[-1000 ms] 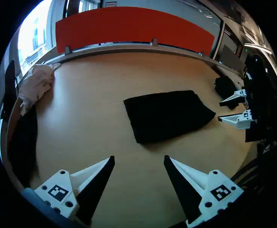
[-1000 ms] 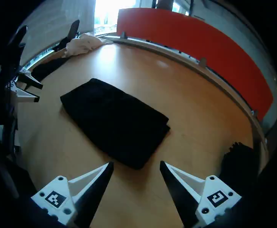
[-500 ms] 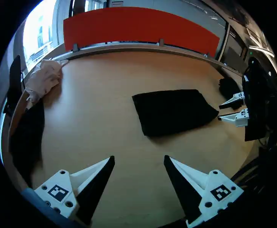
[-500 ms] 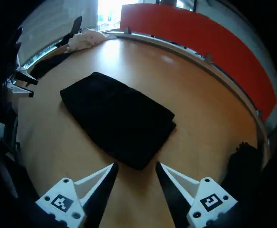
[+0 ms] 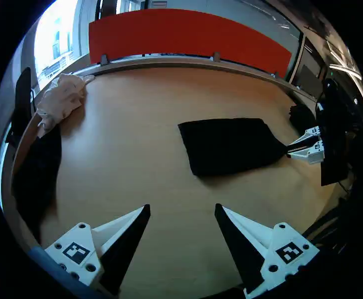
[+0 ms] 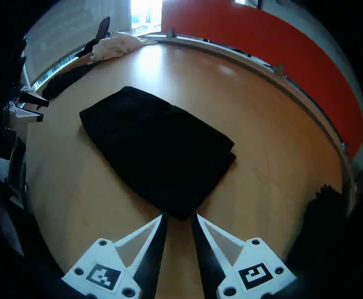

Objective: Fold towel

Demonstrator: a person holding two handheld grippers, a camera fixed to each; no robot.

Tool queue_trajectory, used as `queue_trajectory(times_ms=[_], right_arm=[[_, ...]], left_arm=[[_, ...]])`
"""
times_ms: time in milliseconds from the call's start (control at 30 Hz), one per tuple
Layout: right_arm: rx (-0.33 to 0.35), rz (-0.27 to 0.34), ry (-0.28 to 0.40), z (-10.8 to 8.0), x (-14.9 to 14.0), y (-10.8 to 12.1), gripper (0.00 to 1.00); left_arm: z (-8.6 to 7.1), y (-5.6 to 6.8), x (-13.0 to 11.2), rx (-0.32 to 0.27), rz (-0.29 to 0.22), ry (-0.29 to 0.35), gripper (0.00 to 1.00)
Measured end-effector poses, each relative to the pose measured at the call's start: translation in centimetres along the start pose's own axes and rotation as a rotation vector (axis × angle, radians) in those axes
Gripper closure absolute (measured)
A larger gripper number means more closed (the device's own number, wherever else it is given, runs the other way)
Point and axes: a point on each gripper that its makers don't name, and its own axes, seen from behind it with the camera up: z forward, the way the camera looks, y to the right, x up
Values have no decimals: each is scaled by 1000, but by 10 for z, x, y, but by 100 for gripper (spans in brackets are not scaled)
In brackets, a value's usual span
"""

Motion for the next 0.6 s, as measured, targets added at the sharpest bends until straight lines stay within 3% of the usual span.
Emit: queue_trajectory(times_ms=[267, 600], right_arm=[[13, -12, -2, 3, 0, 0, 89], [12, -35, 11, -2, 7, -2, 86]], left_arm=[[2, -1, -1, 3, 6, -7, 4], [3, -2, -1, 5, 6, -11, 4]])
